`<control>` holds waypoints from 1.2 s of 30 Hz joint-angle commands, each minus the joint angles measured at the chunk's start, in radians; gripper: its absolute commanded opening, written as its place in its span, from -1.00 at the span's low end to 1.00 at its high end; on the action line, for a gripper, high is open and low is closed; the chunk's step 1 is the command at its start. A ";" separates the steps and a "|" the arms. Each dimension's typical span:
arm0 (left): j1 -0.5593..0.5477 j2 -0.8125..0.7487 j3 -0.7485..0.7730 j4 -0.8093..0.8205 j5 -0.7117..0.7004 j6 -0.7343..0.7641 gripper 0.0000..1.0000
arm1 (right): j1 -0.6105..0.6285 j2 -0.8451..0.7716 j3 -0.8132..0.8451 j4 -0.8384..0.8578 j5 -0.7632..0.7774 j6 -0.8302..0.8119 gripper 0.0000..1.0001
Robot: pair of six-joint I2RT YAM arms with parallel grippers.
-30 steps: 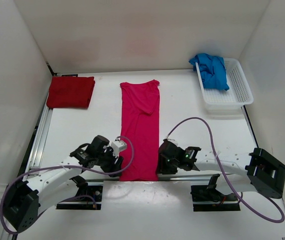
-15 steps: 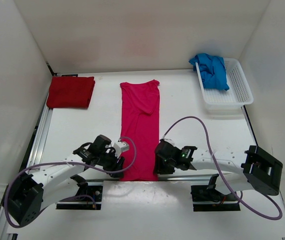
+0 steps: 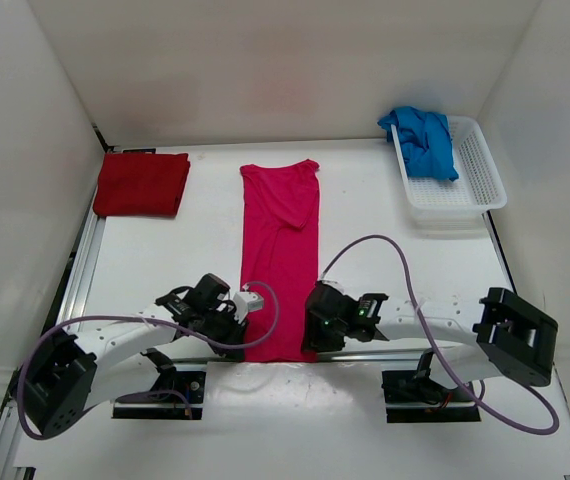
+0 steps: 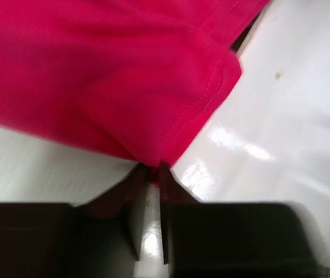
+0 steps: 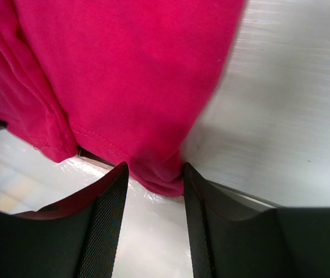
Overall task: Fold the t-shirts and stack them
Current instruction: Grab the bottom of the folded rectangular tshirt with both arms, then fold the folded rectangular tshirt in 1/3 of the way
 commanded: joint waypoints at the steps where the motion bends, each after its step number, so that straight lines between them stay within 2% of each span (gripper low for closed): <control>1: 0.005 0.037 -0.039 -0.069 -0.035 0.018 -0.67 | 0.008 0.032 0.010 0.004 -0.012 0.005 -0.07; 2: 0.005 0.037 -0.026 -0.069 -0.035 0.018 -0.79 | 0.008 0.041 0.010 0.015 -0.025 0.005 -0.12; 4: 0.005 0.037 -0.005 -0.069 -0.058 0.018 -0.79 | 0.008 0.055 -0.001 0.047 -0.070 0.005 -0.32; 5: 0.014 0.028 -0.005 -0.069 -0.067 0.018 -0.79 | 0.008 0.073 -0.001 0.047 -0.084 0.005 -0.56; 8: 0.014 0.000 0.041 -0.069 -0.076 0.018 -0.79 | 0.008 0.107 0.037 0.019 -0.093 -0.006 -1.00; 12: 0.032 -0.021 0.122 -0.069 -0.067 0.018 -0.79 | 0.008 0.065 0.068 -0.019 -0.051 -0.038 -1.00; 15: 0.041 -0.021 0.234 -0.135 -0.058 0.018 -0.79 | -0.002 0.009 0.151 -0.129 0.016 -0.067 -1.00; 18: 0.052 0.015 0.363 -0.222 -0.070 0.018 -0.79 | -0.065 -0.026 0.237 -0.206 0.056 -0.119 -1.00; 21: 0.109 0.064 0.478 -0.321 -0.093 0.018 -0.79 | -0.183 -0.038 0.303 -0.226 0.056 -0.179 -1.00; 26: 0.219 0.196 0.653 -0.358 -0.102 0.018 -0.79 | -0.337 0.047 0.415 -0.226 -0.001 -0.330 -1.00; 31: 0.369 0.417 0.866 -0.376 -0.073 0.018 -0.79 | -0.466 0.231 0.597 -0.226 -0.090 -0.455 -1.00; 36: 0.436 0.560 0.943 -0.376 -0.023 0.018 -0.79 | -0.570 0.386 0.697 -0.226 -0.148 -0.495 -1.00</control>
